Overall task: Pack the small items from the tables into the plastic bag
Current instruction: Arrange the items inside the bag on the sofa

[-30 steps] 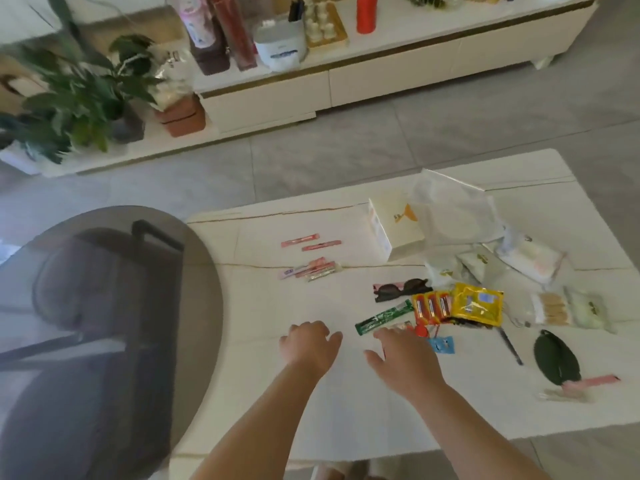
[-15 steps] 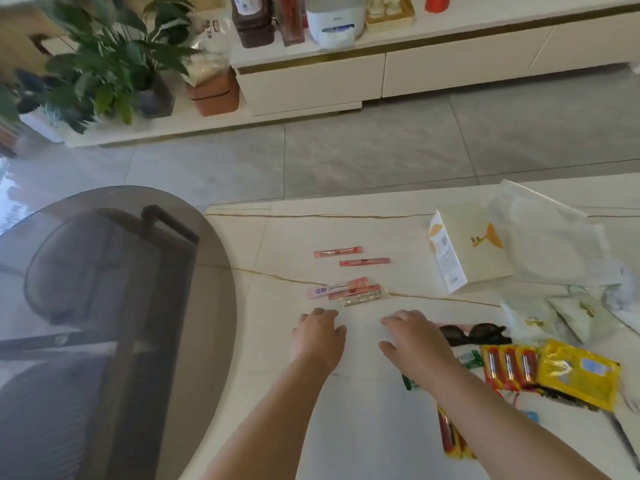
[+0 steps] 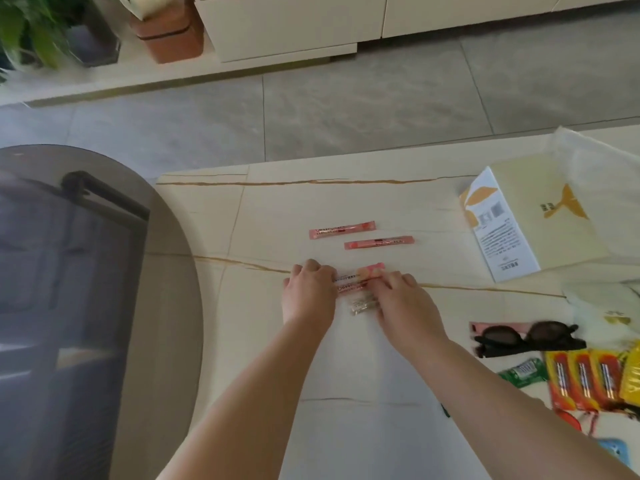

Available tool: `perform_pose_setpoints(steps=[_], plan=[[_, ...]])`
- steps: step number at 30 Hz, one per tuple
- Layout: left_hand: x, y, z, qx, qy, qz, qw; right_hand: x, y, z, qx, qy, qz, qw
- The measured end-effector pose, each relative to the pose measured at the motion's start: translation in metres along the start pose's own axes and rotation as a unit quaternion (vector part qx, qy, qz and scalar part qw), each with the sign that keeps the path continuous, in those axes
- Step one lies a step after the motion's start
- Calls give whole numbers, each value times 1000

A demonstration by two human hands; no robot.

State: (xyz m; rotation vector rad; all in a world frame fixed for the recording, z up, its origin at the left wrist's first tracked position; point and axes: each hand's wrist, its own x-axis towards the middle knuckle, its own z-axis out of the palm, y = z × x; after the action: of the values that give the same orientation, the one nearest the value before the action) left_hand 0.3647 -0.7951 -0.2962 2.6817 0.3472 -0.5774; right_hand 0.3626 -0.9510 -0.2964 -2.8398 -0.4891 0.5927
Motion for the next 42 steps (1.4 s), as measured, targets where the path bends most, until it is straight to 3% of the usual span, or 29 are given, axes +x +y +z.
perform_pose_setpoints(steps=[8,14,19,22,24,26,35,42], plan=[[6,4,-2,3,-10,-26,1000,-1,2,3,2,9,-33,999],[17,6,-15,-63,-23,-29,997,13,-4,-10,81,22,-11,996],[29,12,-17,-78,-25,-51,995,19,-15,-3,14,19,-12,1000],[35,13,-17,-66,-6,-62,996,11,-22,3,-12,66,75,995],[39,14,-18,-54,6,-57,997,7,-21,7,10,32,163,986],[45,15,-19,-41,13,-48,998,5,-22,13,35,-17,195,980],[74,30,-25,-1,27,-11,1000,40,-6,-17,99,77,148,981],[71,32,-16,16,26,-38,999,58,11,-27,39,66,68,995]])
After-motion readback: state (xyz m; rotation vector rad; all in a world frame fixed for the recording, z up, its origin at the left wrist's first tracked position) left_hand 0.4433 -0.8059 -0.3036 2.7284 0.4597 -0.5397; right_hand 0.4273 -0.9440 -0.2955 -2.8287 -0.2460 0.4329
